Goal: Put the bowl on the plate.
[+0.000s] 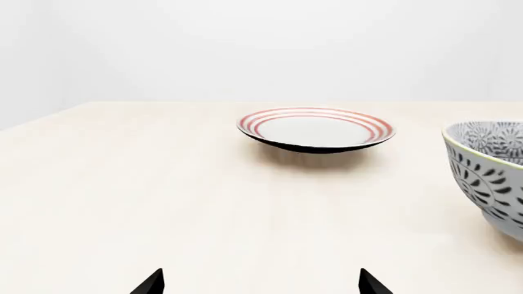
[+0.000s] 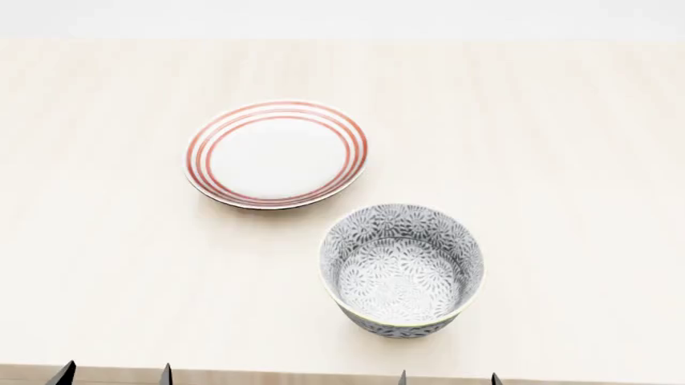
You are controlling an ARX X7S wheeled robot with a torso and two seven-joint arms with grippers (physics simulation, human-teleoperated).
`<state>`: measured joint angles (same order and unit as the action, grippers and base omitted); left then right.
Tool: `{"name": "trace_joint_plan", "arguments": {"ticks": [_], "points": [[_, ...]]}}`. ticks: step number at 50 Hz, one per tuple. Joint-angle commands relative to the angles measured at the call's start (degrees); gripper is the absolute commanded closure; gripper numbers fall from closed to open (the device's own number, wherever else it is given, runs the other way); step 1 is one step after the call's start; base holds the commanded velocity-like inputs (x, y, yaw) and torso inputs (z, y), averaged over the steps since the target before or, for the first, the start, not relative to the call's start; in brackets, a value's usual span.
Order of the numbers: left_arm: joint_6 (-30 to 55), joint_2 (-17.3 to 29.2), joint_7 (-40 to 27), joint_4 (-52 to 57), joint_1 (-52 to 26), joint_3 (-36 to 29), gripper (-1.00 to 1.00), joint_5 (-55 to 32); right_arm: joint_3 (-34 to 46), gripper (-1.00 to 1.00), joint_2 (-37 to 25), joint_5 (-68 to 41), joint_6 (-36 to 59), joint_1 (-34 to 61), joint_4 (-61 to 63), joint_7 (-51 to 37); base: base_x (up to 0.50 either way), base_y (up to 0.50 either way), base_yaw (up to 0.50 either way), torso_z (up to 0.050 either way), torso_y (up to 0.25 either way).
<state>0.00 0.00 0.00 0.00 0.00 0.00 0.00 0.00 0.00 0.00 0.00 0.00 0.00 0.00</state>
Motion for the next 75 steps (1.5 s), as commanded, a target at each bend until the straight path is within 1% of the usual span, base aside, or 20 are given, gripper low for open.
{"name": "trace_joint_plan", "arguments": {"ticks": [1, 11, 21, 23, 24, 40, 43, 45, 47, 52, 57, 59, 60, 63, 75], "points": [[-0.12, 0.91, -1.21, -0.27, -0.16, -0.93, -1.0, -0.84, 1.12, -1.0, -0.88, -0.87, -0.37, 0.07, -0.35, -1.18, 0.0, 0.0, 0.0, 0.0, 0.0], [0.3, 2.56, -3.28, -0.13, -0.29, -2.76, -1.0, -2.63, 3.08, -1.0, -2.55, -2.34, -0.53, 0.18, -0.48, -3.38, 0.0, 0.0, 0.0, 0.0, 0.0], [0.7, 3.78, -3.51, 0.35, 0.17, -4.67, -1.0, -3.49, 4.31, -1.0, -3.52, -3.1, -0.71, 0.15, -0.57, -4.66, 0.0, 0.0, 0.0, 0.0, 0.0], [0.7, 3.78, -3.51, 0.35, 0.17, -4.67, -1.0, -3.49, 4.31, -1.0, -3.52, -3.1, -0.71, 0.15, -0.57, -4.66, 0.0, 0.0, 0.0, 0.0, 0.0], [1.15, 0.69, 0.11, 0.89, 0.51, -1.06, -1.0, -1.07, 0.91, -1.0, -0.64, -0.2, -0.79, 0.02, -0.78, -1.3, 0.0, 0.0, 0.0, 0.0, 0.0], [1.37, 3.19, -2.96, 1.54, 0.47, -4.28, -1.0, -2.82, 3.8, -1.0, -3.15, -2.58, -0.47, 0.06, -0.12, -4.32, 0.0, 0.0, 0.0, 0.0, 0.0], [0.27, 3.86, -4.07, 5.56, 0.24, -4.03, -1.0, -2.29, 3.06, -1.0, -3.42, -3.42, -0.65, 0.42, 2.86, -5.28, 0.0, 0.0, 0.0, 0.0, 0.0], [-0.11, 4.15, -4.75, 8.2, -0.09, -3.34, -1.0, -2.7, 2.84, -1.0, -3.86, -2.52, -2.47, 0.64, 4.81, -6.35, 0.0, 0.0, 0.0, 0.0, 0.0], [-1.33, 4.81, -6.46, 14.2, -0.75, -1.83, -1.0, -1.94, 0.81, -1.0, -4.1, -4.19, -3.39, 1.47, 10.23, -7.49, 0.0, 0.0, 0.0, 0.0, 0.0], [-4.47, 5.7, -9.96, 24.03, -1.66, 1.83, -1.0, -1.04, -2.31, -1.0, -5.13, -5.26, -7.44, 2.83, 18.38, -9.68, 0.0, 0.0, 0.0, 0.0, 0.0], [-6.61, 6.02, -12.74, 29.68, -2.11, 4.59, -1.0, -0.41, -4.88, -1.0, -5.49, -8.01, -8.32, 4.03, 23.77, -11.44, 0.0, 0.0, 0.0, 0.0, 0.0], [-6.51, 6.11, -13.32, 30.99, -2.15, 5.1, -1.0, -0.59, -5.33, -1.0, -5.53, -9.02, -8.51, 4.17, 24.88, -11.83, 0.0, 0.0, 0.0, 0.0, 0.0], [-6.87, 6.02, -13.84, 32.06, -2.2, 5.77, -1.0, -1.13, -5.87, -1.0, -5.45, -10.27, -10.33, 4.09, 25.82, -11.7, 0.12, 0.0, 0.0, 0.0, 0.0], [-7.03, 6.26, -14.4, 32.68, -2.11, 5.86, -1.0, -0.76, -6.07, -1.0, -5.49, -11.26, -11.79, 3.84, 25.99, -11.76, 0.32, 0.0, 0.0, 0.0, 0.0], [-8.37, 6.83, -16.31, 32.17, -2.12, 5.66, -1.0, -0.54, -5.27, -1.0, -6.53, -10.75, -12.03, 3.86, 26.64, -12.96, 0.5, 0.0, 0.0, 0.0, 0.0]]}}
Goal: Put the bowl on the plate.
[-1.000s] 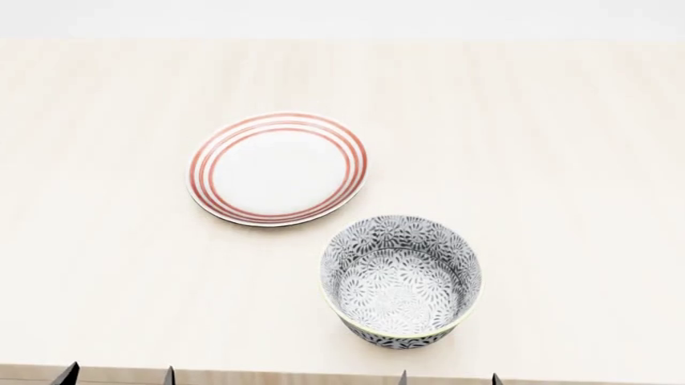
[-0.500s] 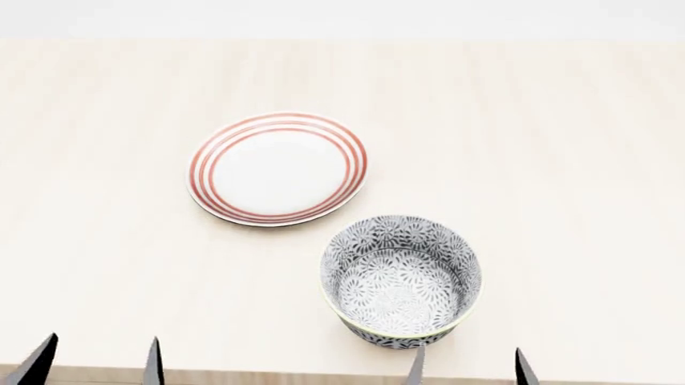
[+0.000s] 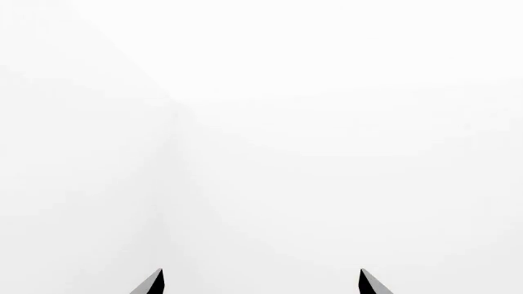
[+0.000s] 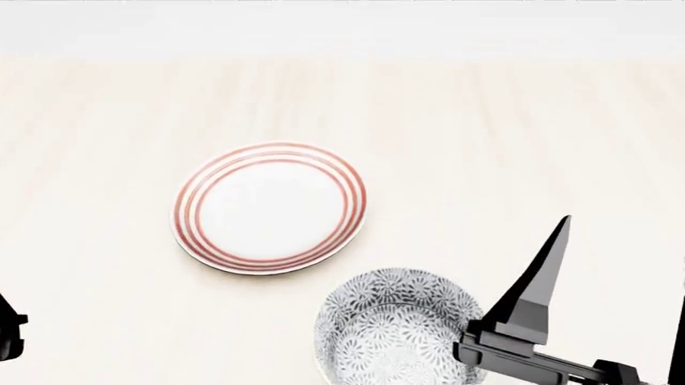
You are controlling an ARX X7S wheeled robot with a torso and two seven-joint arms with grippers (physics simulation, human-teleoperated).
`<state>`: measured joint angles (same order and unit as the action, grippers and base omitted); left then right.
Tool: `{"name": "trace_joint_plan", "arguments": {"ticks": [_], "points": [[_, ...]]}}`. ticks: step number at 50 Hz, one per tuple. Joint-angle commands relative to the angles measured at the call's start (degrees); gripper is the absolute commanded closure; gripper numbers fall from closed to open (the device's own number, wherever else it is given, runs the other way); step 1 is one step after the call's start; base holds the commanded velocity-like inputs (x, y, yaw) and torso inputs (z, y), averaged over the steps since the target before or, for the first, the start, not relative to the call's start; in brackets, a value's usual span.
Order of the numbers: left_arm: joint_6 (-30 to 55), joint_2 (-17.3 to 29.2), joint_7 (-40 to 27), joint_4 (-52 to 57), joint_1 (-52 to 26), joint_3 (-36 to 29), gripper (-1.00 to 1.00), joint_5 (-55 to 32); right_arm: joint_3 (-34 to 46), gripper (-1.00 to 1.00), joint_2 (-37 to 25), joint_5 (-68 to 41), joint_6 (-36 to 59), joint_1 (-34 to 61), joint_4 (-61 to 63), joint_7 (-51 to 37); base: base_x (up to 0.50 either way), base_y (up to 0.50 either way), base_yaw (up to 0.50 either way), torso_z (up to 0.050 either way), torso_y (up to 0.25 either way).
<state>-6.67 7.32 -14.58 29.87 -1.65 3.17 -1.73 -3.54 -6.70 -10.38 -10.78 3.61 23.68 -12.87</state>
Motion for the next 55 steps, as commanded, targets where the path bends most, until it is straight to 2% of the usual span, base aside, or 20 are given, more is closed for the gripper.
{"name": "trace_joint_plan", "arguments": {"ticks": [1, 14, 23, 28, 32, 33, 40, 47, 55], "points": [[-1.64, -0.41, -1.79, 2.38, -0.43, 2.42, -1.0, 1.16, -1.62, -1.0, 0.1, -0.38, -1.27, 0.23, 3.02, -0.15, 0.5, 0.0, 0.0, 0.0, 0.0], [-1.78, 0.38, -2.16, 1.45, 0.09, 0.47, -1.0, 1.25, -0.7, -1.0, -0.82, -0.3, -1.25, 0.09, 3.14, -1.1, 0.5, 0.0, 0.0, 0.0, 0.0], [3.89, 0.81, -0.18, 1.2, -1.11, -3.44, -1.0, -1.15, -0.02, -1.0, -1.44, 0.26, -0.71, -0.02, 3.33, -1.82, 0.18, 0.0, 0.0, 0.0, 0.0], [11.36, 0.42, 2.36, -0.5, -2.62, -8.12, -1.0, -3.46, 0.49, -1.0, -1.7, 0.38, -0.74, -0.19, 3.37, -2.0, 0.0, 0.0, 0.0, 0.0, 0.0], [22.76, -0.27, 6.06, -1.46, -4.7, -12.81, -1.0, -9.39, 0.79, -1.0, -1.95, 0.46, -0.94, -0.4, 3.47, -2.1, 0.0, 0.0, 0.0, 0.0, 0.0], [29.28, -0.56, 7.1, -1.84, -5.89, -15.04, -1.0, -11.64, 0.87, -1.0, -2.01, 0.51, -0.97, -0.39, 3.44, -2.13, 0.0, 0.0, 0.0, 0.0, 0.0], [48.61, -3.96, 8.06, -1.78, -9.19, -16.48, -1.0, -24.93, 1.14, -1.0, -2.48, 0.37, -0.72, -0.42, 3.77, -2.49, 0.0, 0.0, 0.0, 0.0, 0.0], [57.34, -6.17, 6.02, -0.33, -12.0, -15.57, -1.0, -34.18, 1.38, -1.0, -2.77, 0.43, -1.06, -0.52, 3.31, -2.82, 0.0, 0.0, 0.0, 0.0, 0.0], [59.66, -6.09, 1.9, 1.08, -13.65, -15.12, -1.0, -41.01, 1.82, -1.0, -3.01, 0.67, -1.63, -0.59, 2.67, -3.13, 0.0, 0.0, 0.0, 0.0, 0.0]]}}
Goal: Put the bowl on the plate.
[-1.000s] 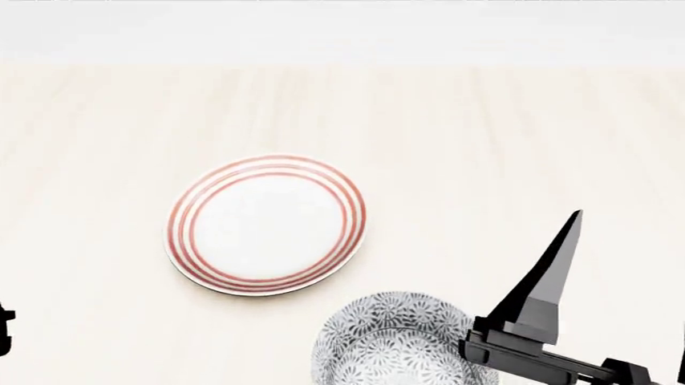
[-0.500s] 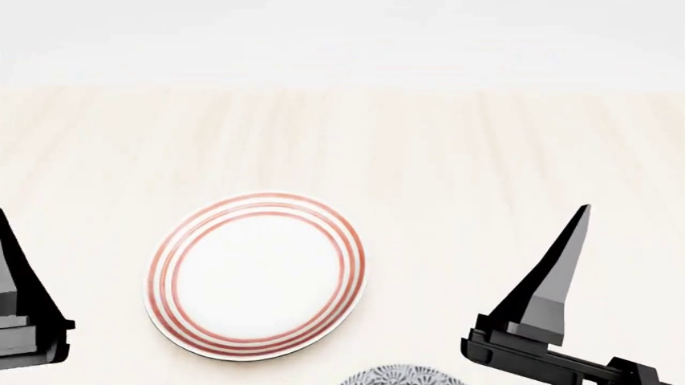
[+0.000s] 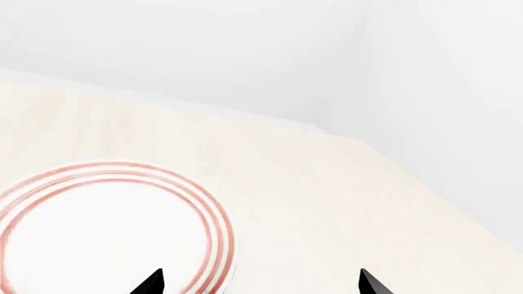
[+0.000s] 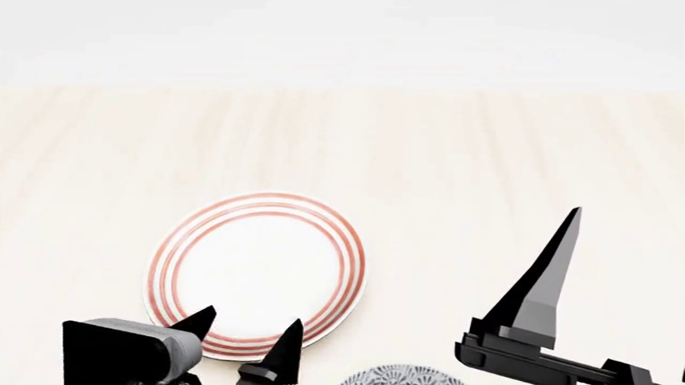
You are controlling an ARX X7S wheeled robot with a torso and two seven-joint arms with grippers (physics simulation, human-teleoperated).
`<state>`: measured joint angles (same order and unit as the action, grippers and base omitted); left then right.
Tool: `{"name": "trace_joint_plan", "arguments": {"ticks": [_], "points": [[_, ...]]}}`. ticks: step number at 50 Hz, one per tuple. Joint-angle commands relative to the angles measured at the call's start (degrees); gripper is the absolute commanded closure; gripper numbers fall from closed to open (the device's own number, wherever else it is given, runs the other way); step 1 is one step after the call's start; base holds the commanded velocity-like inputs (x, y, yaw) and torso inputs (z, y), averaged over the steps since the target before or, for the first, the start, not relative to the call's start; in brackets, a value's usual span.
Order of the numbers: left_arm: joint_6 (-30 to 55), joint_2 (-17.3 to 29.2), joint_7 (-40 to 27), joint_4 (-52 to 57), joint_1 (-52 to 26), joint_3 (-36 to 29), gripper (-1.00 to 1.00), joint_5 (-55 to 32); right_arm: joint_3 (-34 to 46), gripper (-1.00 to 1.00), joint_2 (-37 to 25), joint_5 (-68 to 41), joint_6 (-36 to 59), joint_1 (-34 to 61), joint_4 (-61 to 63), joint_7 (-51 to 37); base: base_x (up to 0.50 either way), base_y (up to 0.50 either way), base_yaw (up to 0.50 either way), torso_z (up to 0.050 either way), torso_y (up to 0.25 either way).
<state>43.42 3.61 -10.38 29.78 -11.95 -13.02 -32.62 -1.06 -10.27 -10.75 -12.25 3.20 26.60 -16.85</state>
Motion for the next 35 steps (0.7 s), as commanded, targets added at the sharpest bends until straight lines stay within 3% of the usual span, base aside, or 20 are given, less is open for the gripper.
{"name": "trace_joint_plan", "arguments": {"ticks": [1, 14, 21, 35], "points": [[9.47, -2.29, -2.58, 1.07, -3.56, 1.13, -1.0, -10.55, -0.61, -1.0, 0.52, 1.02, -0.16, -0.19, -0.23, 0.81, 0.0, 0.0, 0.0, 0.0, 0.0], [9.49, -1.81, -7.22, 0.23, -5.04, 2.22, -1.0, -15.87, -0.13, -1.0, 0.05, 1.09, -0.27, -0.28, -0.76, 0.15, 0.0, 0.0, 0.0, 0.0, 0.0], [13.19, -2.38, -12.1, -2.31, -5.87, 4.23, -1.0, -23.36, 0.06, -1.0, -0.2, 1.04, -0.31, -0.25, -0.75, -0.21, 0.0, 0.0, 0.0, 0.0, 0.0], [12.88, -1.14, -15.01, -5.05, -6.1, 2.68, -1.0, -27.65, 0.48, -1.0, -0.69, 1.04, -0.49, -0.32, -0.97, -0.83, 0.0, 0.0, 0.0, 0.0, 0.0]]}}
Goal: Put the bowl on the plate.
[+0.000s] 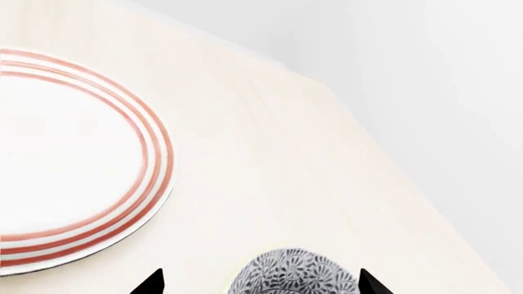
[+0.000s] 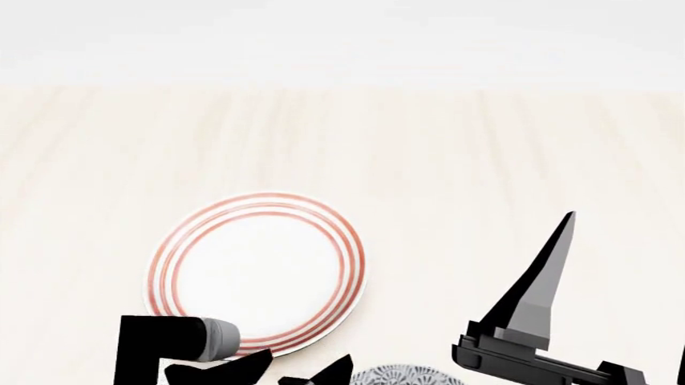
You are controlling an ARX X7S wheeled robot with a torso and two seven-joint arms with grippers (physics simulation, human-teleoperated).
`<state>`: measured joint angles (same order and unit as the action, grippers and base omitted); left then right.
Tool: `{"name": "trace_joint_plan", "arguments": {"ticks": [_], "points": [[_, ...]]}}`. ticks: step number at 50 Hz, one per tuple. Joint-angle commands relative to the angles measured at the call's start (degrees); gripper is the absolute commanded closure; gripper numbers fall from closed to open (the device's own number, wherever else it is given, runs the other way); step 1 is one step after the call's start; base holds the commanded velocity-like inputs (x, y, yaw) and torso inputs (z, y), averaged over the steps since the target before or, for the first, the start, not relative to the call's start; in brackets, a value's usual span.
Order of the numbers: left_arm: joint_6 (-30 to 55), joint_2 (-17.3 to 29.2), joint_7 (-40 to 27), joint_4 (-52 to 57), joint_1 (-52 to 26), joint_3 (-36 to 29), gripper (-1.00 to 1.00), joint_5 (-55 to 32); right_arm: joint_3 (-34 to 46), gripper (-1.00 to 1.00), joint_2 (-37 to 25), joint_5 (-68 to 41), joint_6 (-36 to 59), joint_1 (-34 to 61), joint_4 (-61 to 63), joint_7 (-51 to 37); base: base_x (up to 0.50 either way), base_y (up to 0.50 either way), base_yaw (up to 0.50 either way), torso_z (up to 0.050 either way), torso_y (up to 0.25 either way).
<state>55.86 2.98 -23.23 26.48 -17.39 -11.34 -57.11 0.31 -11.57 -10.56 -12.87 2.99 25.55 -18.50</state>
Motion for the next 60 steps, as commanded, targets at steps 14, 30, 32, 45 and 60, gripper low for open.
{"name": "trace_joint_plan", "arguments": {"ticks": [14, 30, 32, 45, 60], "points": [[-0.37, 0.6, -3.62, -1.94, -0.36, -1.19, -1.0, -4.1, -0.44, -1.0, 0.13, 0.88, 0.04, -0.09, -0.26, 0.3, 0.0, 0.0, 0.0, 0.0, 0.0], [-0.94, 2.25, -4.97, -4.28, -0.41, -4.79, -1.0, -2.25, -0.07, -1.0, -0.3, 0.75, -0.33, -0.05, -0.88, -0.31, 0.0, 0.0, 0.0, 0.0, 0.0], [-0.82, 2.39, -5.37, -4.42, -0.39, -5.06, -1.0, -2.36, 0.0, -1.0, -0.35, 0.8, -0.37, -0.07, -0.95, -0.38, 0.0, 0.0, 0.0, 0.0, 0.0], [-1.02, 3.33, -5.91, -6.01, -0.73, -7.3, -1.0, -2.05, 0.35, -1.0, -0.71, 0.59, -0.64, -0.16, -1.14, -0.77, 0.0, 0.0, 0.0, 0.0, 0.0], [-0.39, 4.27, -5.44, -8.5, -1.76, -10.28, -1.0, -1.94, 0.82, -1.0, -1.04, 0.41, -1.21, -0.4, -1.47, -1.13, 0.0, 0.0, 0.0, 0.0, 0.0]]}}
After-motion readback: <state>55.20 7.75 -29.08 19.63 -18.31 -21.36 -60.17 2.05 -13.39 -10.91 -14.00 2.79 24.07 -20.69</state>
